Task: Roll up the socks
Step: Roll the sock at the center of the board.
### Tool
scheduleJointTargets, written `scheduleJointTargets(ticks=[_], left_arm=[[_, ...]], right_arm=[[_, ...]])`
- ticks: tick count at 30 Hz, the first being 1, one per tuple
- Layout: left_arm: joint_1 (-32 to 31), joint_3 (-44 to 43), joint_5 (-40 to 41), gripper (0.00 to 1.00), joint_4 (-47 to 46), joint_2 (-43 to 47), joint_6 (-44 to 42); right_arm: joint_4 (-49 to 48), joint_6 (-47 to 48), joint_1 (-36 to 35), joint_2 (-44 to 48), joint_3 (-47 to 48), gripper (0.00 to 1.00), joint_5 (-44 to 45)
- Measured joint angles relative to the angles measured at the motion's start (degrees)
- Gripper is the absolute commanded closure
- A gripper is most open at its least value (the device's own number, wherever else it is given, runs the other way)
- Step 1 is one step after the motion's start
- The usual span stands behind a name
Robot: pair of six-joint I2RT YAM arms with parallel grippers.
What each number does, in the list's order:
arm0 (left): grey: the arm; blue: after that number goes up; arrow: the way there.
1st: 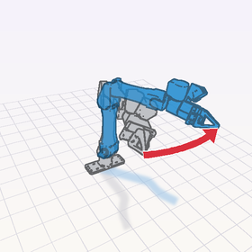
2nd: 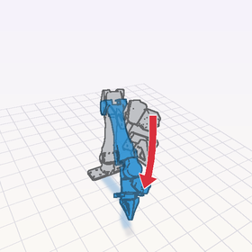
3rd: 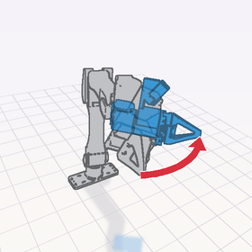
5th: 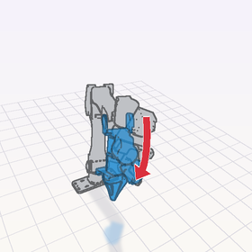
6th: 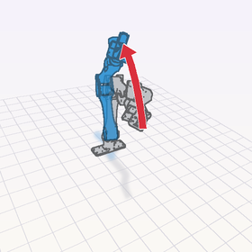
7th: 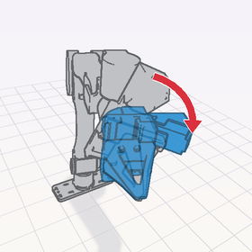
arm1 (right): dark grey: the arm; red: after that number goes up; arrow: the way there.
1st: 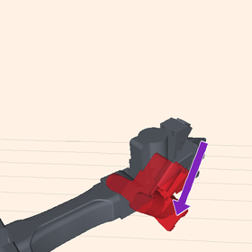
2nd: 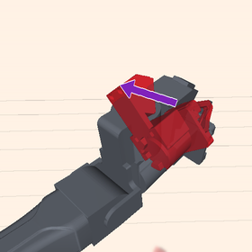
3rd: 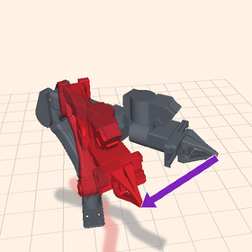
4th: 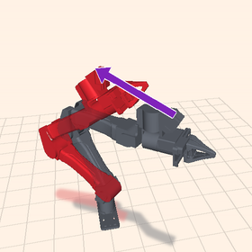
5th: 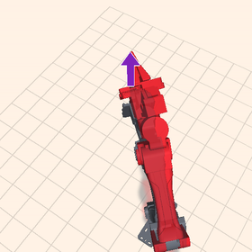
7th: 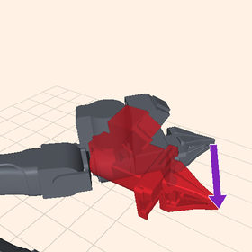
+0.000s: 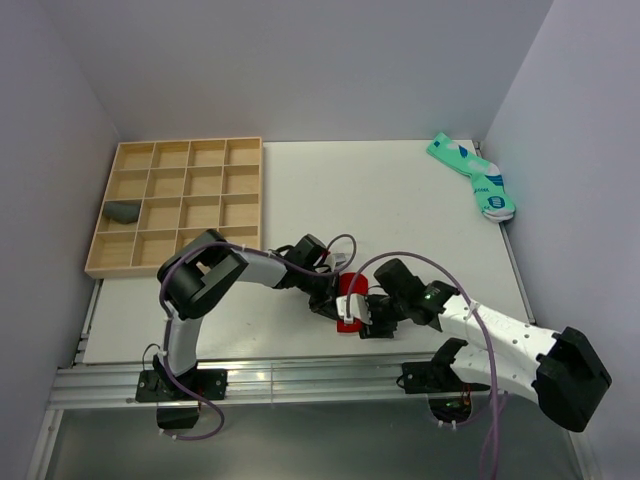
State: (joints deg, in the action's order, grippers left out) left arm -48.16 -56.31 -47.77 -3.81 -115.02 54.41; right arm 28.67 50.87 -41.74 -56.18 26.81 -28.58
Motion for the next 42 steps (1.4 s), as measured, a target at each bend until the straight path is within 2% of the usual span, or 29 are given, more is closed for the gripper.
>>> scheduleJointTargets(ticks=[10, 12, 15, 16, 19, 25, 32, 36, 42], left_arm=[[0.2, -0.9, -0.7, 1.0, 1.6, -0.7, 0.9], [0.3, -0.9, -0.9, 1.0, 1.6, -0.8, 1.3], [0.3, -0.9, -0.9, 0.98, 1.6, -0.8, 2.2], [0.4, -0.9, -0.8, 0.97, 1.7, -0.8, 2.4], [0.8, -0.2, -0.6, 0.9, 0.6, -0.7, 4.0], [1.7, 5.8, 2.5, 0.85, -5.9, 2.6, 9.9], [1.6, 10.4, 7.4, 0.8, -12.3, 5.6, 14.8], [1.6, 12.3, 10.3, 0.78, -15.3, 6.5, 16.7], [1.4, 14.6, 13.2, 0.8, -18.5, 7.0, 19.1]], right_arm=[[-4.8, -2.3, -4.7, -1.5, -1.2, 0.5, 4.0], [-5.9, -2.8, -5.2, -2.6, -1.4, 0.54, 4.3], [-7.1, -3.6, -5.4, -3.8, -1.8, 0.71, 5.4], [-7.5, -4.0, -5.4, -4.1, -1.9, 0.8, 5.6], [-8.6, -5.2, -5.4, -4.3, -2.1, 0.84, 6.1], [-13.0, -6.6, -5.3, -2.6, -4.7, 0.86, 6.4], [-13.4, -6.2, -2.3, -1.7, -5.4, 0.86, 4.3], [-9.2, -3.4, 2.8, -4.6, -2.6, 0.86, 0.2], [2.1, 3.2, 12.7, -16.5, 7.4, 0.86, -7.5]])
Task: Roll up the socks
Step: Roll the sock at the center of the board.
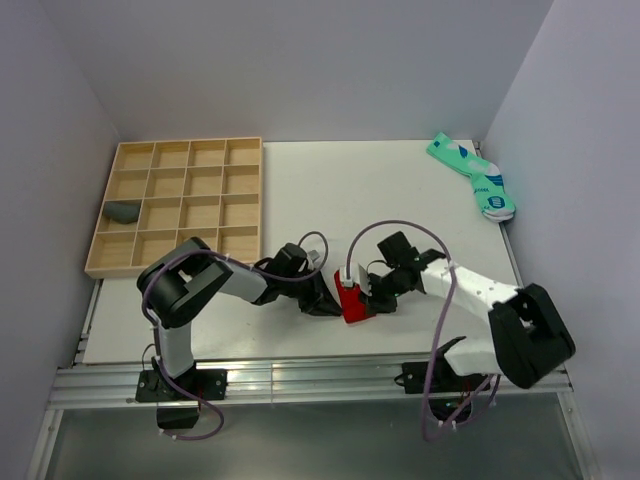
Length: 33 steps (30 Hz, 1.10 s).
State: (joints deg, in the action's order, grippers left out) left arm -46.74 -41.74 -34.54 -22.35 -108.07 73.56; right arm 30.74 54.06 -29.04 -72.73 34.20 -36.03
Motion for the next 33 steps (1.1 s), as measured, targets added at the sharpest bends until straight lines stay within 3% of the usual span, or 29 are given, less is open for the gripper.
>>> scheduleJointTargets(ticks=[11, 20, 26, 33], left_arm=[[-2.8, 1.2, 9.7, 0.83, 1.2, 4.3, -0.5], [-7.1, 12.2, 25.1, 0.79, -3.3, 17.0, -0.8], [-15.4, 8.1, 38.3, 0.7, -1.9, 18.6, -13.7], [-18.3, 3.9, 41.9, 0.57, -4.0, 18.1, -31.3]], right_arm=[[17.6, 7.9, 6.8, -21.3, 16.0, 0.86, -8.3], [31.9, 11.2, 11.6, -37.2, 28.0, 0.85, -13.4], [36.0, 11.9, 12.2, -40.5, 31.5, 0.85, -13.2], [37.2, 11.4, 12.2, -42.1, 32.6, 0.85, -13.1]])
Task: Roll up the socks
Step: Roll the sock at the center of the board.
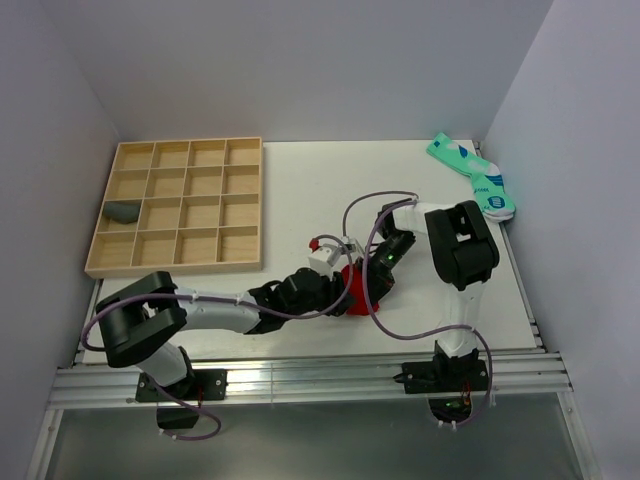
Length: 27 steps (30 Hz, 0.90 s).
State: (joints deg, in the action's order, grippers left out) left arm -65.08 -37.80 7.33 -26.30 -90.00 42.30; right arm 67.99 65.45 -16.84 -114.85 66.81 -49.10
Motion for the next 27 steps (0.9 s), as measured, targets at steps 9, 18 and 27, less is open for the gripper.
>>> scheduleJointTargets(ticks=[9, 18, 27], left_arm=[[0.1, -6.2, -3.4, 0.52, 0.1, -6.5, -13.4], [1.6, -7.9, -8.9, 0.53, 0.8, -12.0, -16.6], [4.5, -8.1, -16.4, 0.87, -2.8, -14.5, -13.2]], right_arm=[[0.5, -1.3, 0.0, -0.8, 0.5, 0.85, 0.1], [1.0, -1.7, 0.0, -1.6, 1.0, 0.85, 0.2], [-0.1, -3.7, 0.0, -1.4, 1.0, 0.77, 0.7]])
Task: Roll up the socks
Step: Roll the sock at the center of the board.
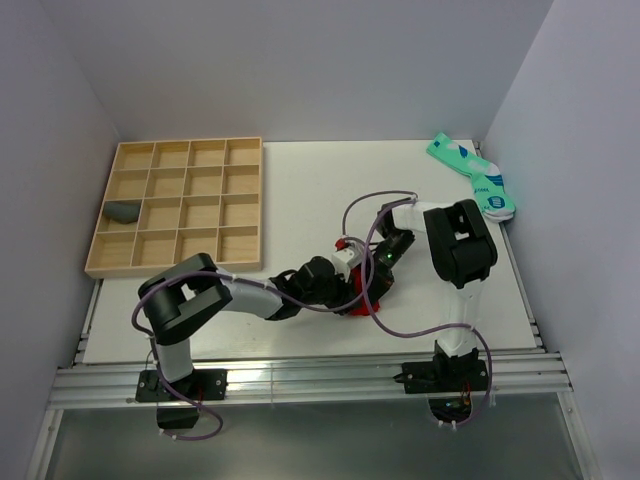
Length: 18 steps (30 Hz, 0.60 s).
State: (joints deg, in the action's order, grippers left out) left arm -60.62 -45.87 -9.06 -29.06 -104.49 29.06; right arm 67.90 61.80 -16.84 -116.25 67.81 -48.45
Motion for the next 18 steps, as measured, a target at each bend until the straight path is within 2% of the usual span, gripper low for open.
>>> scheduleJointTargets(ticks=[2, 3, 8, 13, 18], left_arm=[[0.5, 0.0, -1.7, 0.97, -0.9, -0.7, 1.5], [0.7, 0.0, -2.7, 1.0, -1.7, -1.2, 2.3], [1.3, 0.0, -5.2, 1.0, -3.9, -2.5, 6.8], [1.2, 0.1, -5.0, 1.0, -3.2, -2.6, 11.3], [1.3, 0.3, -5.3, 1.0, -1.6, -2.4, 17.4]], right_arm=[[-0.9, -1.2, 0.0, 0.7, -0.4, 0.71, 0.5], [-1.5, -1.7, 0.0, 1.3, -0.9, 0.64, 0.9], [-4.3, -4.6, 0.0, 4.8, -3.4, 0.45, 2.2], [-8.9, -8.5, 0.0, 10.4, -6.5, 0.4, 4.0], [-18.0, -13.1, 0.4, 17.6, -9.2, 0.37, 8.3]])
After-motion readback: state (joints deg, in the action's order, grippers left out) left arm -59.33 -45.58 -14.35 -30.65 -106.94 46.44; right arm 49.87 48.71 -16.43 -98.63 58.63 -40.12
